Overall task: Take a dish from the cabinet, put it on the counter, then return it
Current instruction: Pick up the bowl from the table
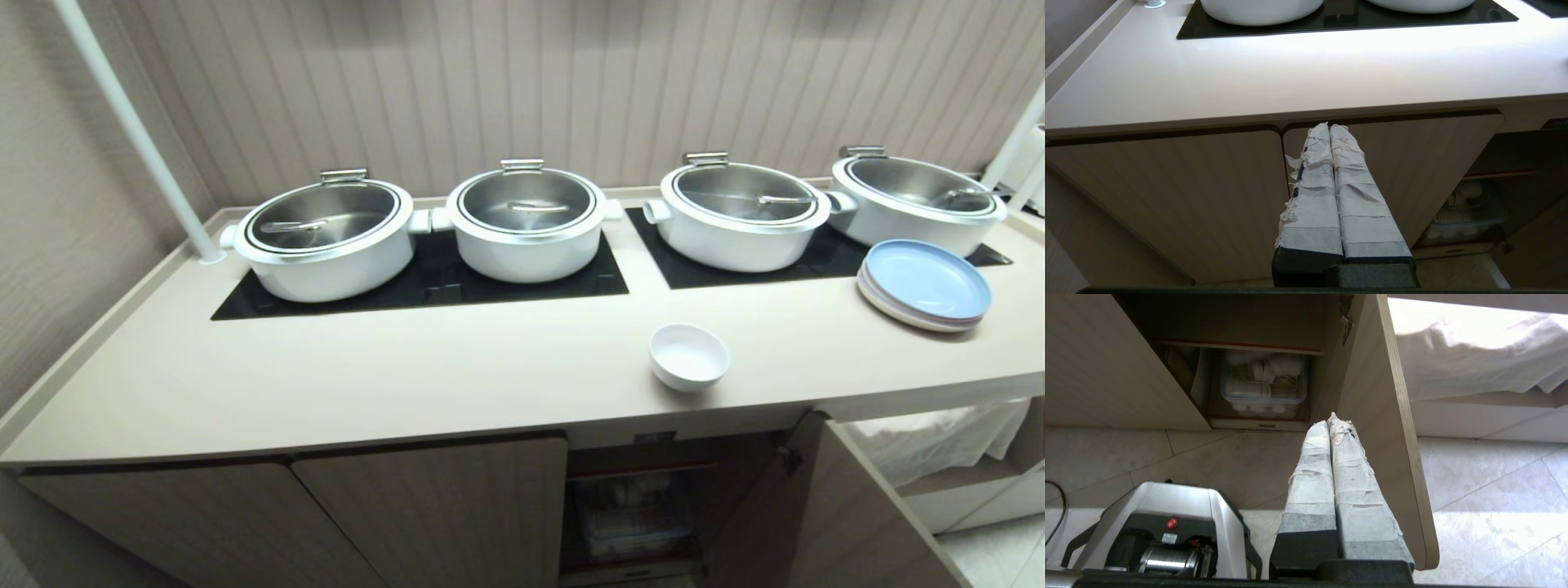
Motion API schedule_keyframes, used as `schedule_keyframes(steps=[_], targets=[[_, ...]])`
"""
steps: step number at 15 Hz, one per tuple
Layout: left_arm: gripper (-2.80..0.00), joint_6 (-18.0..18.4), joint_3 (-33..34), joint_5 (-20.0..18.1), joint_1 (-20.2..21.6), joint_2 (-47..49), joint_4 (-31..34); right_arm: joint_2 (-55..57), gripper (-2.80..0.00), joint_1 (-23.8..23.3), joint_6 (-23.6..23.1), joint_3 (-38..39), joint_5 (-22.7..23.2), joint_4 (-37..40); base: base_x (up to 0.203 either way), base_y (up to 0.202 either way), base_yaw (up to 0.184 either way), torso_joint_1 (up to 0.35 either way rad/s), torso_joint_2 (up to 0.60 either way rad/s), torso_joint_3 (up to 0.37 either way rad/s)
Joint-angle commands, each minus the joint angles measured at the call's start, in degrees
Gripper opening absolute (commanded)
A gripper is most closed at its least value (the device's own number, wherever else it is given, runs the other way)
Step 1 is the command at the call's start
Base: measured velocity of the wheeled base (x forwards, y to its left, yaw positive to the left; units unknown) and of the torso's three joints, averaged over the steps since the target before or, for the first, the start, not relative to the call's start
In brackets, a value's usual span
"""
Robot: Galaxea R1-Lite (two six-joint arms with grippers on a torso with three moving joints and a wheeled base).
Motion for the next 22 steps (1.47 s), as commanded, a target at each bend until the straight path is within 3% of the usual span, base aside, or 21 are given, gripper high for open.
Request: schedule_keyframes(steps=[1, 10, 22], targets=[[-2.8, 0.0, 0.0, -0.1, 0.0, 0.0, 0.0, -7.2, -2.8, 0.3, -0.1, 0.0, 0.0, 0.5, 0.0, 0.0, 0.0, 0.0, 0.0, 0.0], [-2.8, 0.0, -0.1, 0.0, 0.0, 0.0, 0.0, -23.5, -2.8, 3.8, 4.3, 0.0, 0.0, 1.3, 0.0, 0.0, 0.0, 0.0, 0.0, 0.0], [-2.8, 0.0, -0.1, 0.0, 0.0, 0.0, 0.0, -24.3, -2.8, 3.9, 4.4, 0.0, -0.1, 1.2, 0.0, 0.0, 0.0, 0.0, 0.0, 0.0]])
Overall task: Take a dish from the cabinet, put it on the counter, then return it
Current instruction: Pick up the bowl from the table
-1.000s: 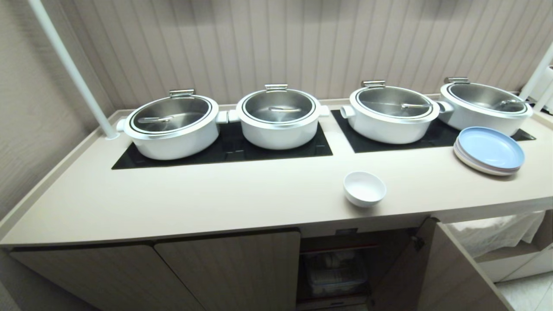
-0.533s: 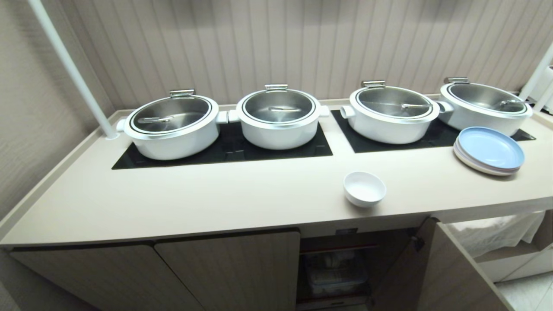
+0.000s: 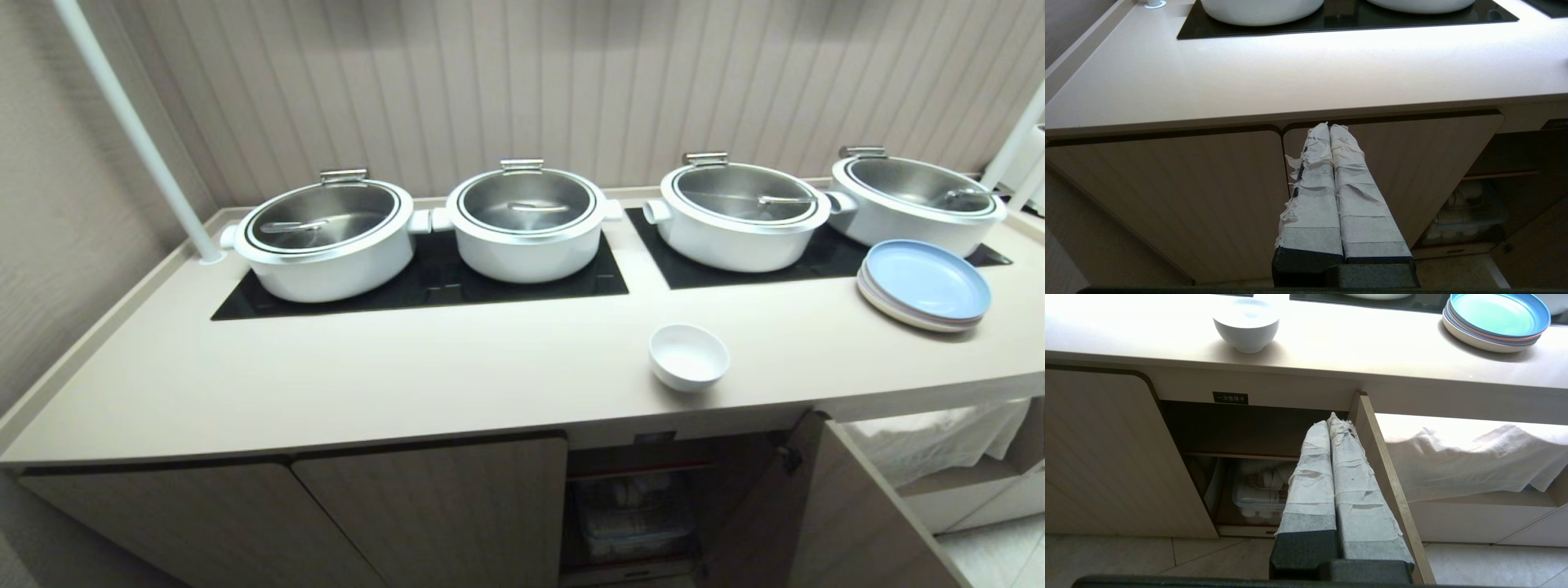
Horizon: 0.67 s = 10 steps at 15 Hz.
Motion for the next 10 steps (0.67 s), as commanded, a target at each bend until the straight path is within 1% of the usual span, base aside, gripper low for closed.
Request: schedule_keyframes(steps=[1, 10], targets=[[-2.8, 0.0, -0.1, 0.0, 0.0, 0.0, 0.0, 0.1, -2.8, 0.0, 0.0, 0.0, 0.1, 0.0, 0.0, 0.0, 0.0, 0.0, 0.0, 0.0], [-2.8, 0.0, -0.1, 0.0, 0.0, 0.0, 0.0, 0.1, -2.8, 0.0, 0.0, 0.0, 0.0, 0.0, 0.0, 0.0, 0.0, 0.0, 0.0, 0.0]])
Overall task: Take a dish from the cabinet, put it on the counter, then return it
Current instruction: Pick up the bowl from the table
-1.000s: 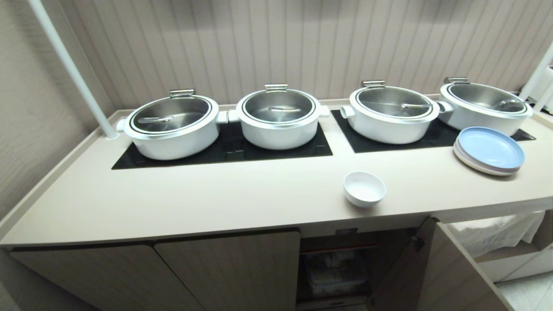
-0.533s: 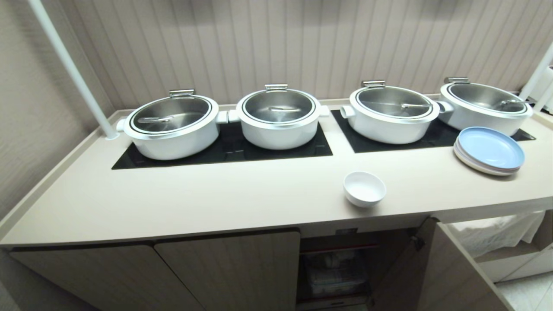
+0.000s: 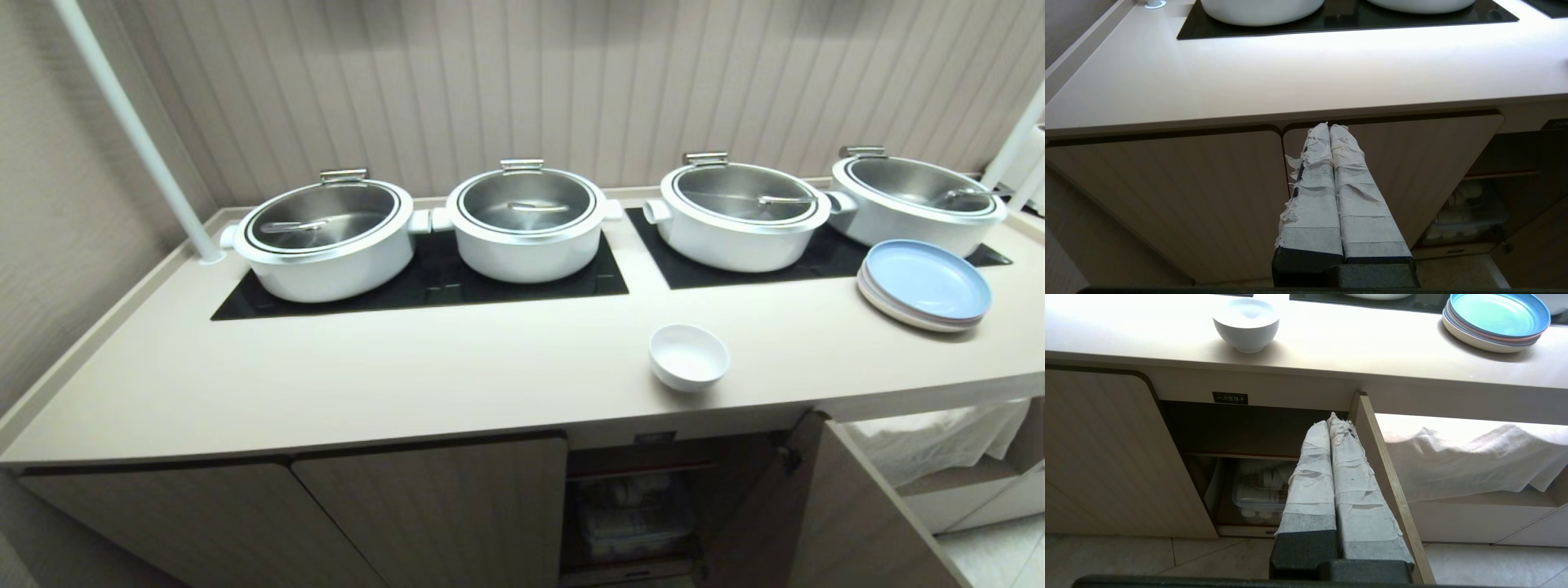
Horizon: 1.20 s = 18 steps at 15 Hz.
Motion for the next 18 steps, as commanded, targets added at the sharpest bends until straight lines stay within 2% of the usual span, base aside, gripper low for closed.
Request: schedule_keyframes(steps=[1, 18], targets=[[-2.8, 0.0, 0.0, 0.0, 0.0, 0.0, 0.0, 0.1, -2.8, 0.0, 0.0, 0.0, 0.0, 0.0, 0.0, 0.0, 0.0, 0.0, 0.0, 0.0], [-2.8, 0.0, -0.1, 0.0, 0.0, 0.0, 0.0, 0.1, -2.8, 0.0, 0.0, 0.0, 0.0, 0.0, 0.0, 0.0, 0.0, 0.0, 0.0, 0.0]])
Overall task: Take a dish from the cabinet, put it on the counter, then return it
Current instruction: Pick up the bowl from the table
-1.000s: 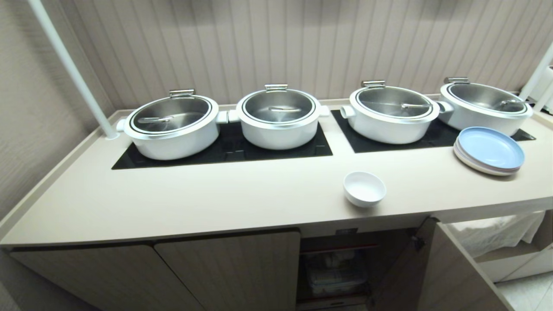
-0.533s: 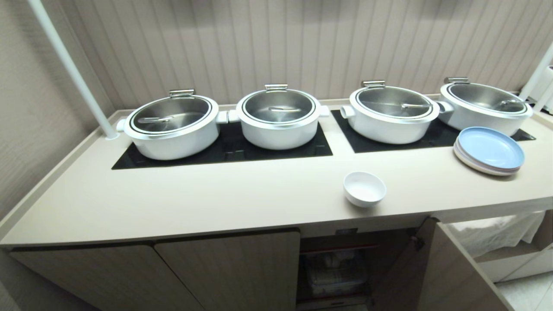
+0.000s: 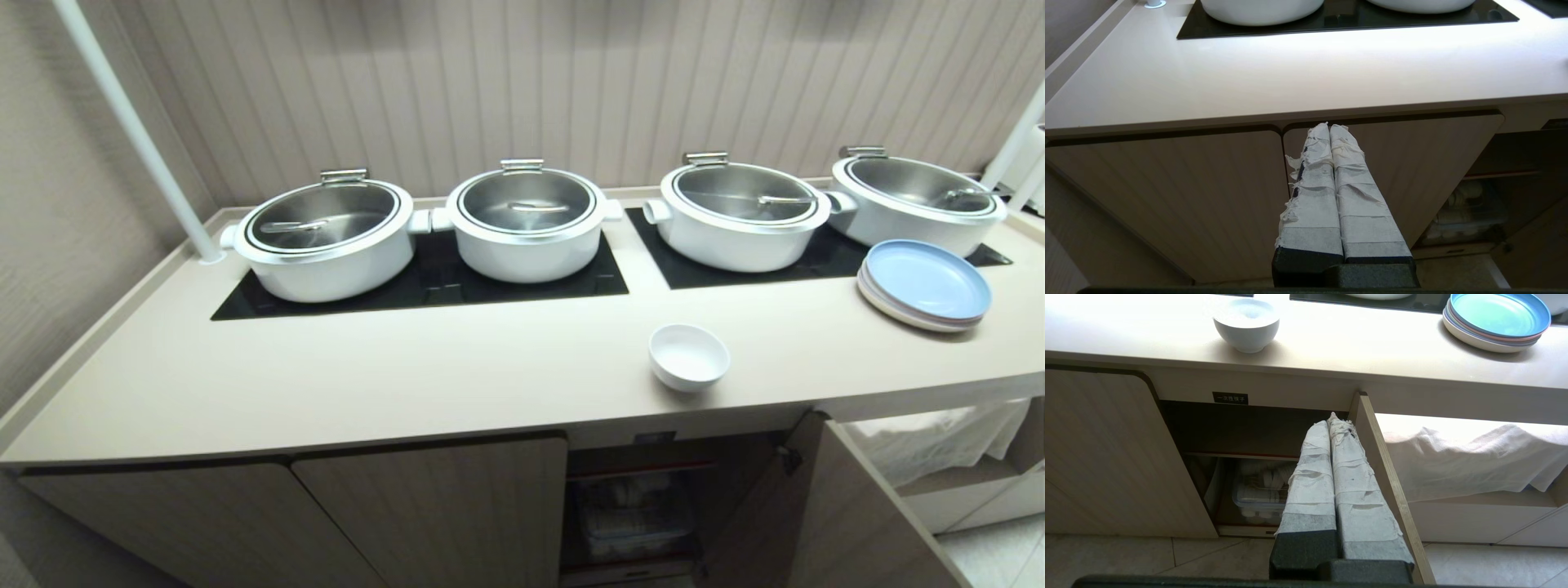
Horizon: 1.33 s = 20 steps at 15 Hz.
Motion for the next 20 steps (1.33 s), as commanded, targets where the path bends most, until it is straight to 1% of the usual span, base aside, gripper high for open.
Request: schedule_keyframes(steps=[1, 6, 12, 15, 20], targets=[[-2.8, 0.0, -0.1, -0.1, 0.0, 0.0, 0.0, 0.1, -2.8, 0.0, 0.0, 0.0, 0.1, 0.0, 0.0, 0.0, 0.0, 0.0, 0.0, 0.0], [-2.8, 0.0, 0.0, 0.0, 0.0, 0.0, 0.0, 0.4, -2.8, 0.0, -1.7, 0.0, 0.1, 0.0, 0.0, 0.0, 0.0, 0.0, 0.0, 0.0], [-2.8, 0.0, -0.1, 0.0, 0.0, 0.0, 0.0, 6.2, -2.8, 0.0, -1.8, -1.3, 0.1, -1.5, 0.0, 0.0, 0.0, 0.0, 0.0, 0.0], [-2.8, 0.0, 0.0, 0.0, 0.0, 0.0, 0.0, 11.4, -2.8, -0.1, -1.8, -1.5, 0.1, -5.5, 0.0, 0.0, 0.0, 0.0, 0.0, 0.0], [-2.8, 0.0, -0.1, 0.0, 0.0, 0.0, 0.0, 23.8, -2.8, -0.1, -1.8, -2.0, 0.1, -14.4, 0.0, 0.0, 0.0, 0.0, 0.0, 0.0]])
